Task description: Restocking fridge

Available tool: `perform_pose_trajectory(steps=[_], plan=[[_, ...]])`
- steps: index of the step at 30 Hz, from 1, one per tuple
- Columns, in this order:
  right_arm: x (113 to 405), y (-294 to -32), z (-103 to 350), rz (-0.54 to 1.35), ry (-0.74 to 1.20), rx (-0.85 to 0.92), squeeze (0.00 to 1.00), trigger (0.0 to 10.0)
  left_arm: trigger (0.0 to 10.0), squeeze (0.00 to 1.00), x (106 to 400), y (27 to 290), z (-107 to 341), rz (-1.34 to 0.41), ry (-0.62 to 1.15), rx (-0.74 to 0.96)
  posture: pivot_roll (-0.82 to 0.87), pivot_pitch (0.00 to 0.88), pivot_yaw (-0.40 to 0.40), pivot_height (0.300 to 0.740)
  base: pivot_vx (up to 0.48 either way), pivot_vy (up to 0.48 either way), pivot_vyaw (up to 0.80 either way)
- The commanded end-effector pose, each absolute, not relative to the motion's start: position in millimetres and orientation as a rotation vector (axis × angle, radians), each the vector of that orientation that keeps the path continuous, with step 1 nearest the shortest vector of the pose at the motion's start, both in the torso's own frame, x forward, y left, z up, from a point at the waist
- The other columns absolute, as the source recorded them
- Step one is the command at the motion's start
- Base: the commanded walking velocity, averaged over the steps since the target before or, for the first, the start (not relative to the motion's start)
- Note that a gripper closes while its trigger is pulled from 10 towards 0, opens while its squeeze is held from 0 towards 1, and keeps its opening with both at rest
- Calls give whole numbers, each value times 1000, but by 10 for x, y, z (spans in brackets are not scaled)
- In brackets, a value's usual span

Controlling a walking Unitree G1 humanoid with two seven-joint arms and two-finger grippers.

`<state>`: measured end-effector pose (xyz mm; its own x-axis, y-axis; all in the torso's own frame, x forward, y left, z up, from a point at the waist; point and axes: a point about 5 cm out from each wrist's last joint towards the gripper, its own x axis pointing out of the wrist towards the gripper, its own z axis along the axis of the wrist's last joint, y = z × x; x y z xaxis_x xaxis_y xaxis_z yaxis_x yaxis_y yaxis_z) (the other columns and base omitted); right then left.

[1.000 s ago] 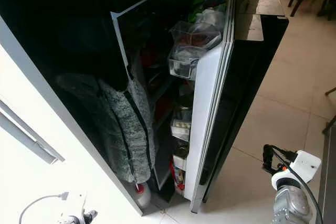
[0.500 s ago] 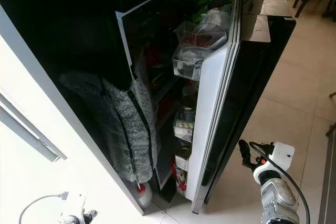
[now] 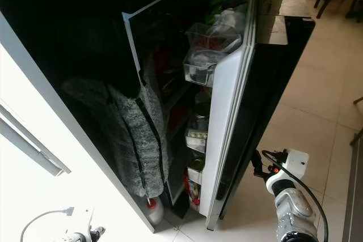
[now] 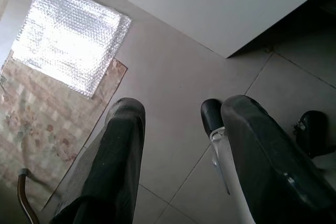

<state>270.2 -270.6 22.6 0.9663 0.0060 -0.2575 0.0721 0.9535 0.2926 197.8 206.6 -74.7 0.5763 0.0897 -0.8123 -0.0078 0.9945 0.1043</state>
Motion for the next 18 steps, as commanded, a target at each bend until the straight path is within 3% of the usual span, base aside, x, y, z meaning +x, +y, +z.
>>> perform_pose_trajectory(steps=[1,18], plan=[[2811,-2601,300,13,241,287,0,10000,10000,0,1946,2123,-754,58,974,121,-224,22,64,740,0,0,0],[2976,-2453,438,86,196,269,0,10000,10000,0,1952,2124,-751,57,973,126,-221,22,62,740,0,0,0]])
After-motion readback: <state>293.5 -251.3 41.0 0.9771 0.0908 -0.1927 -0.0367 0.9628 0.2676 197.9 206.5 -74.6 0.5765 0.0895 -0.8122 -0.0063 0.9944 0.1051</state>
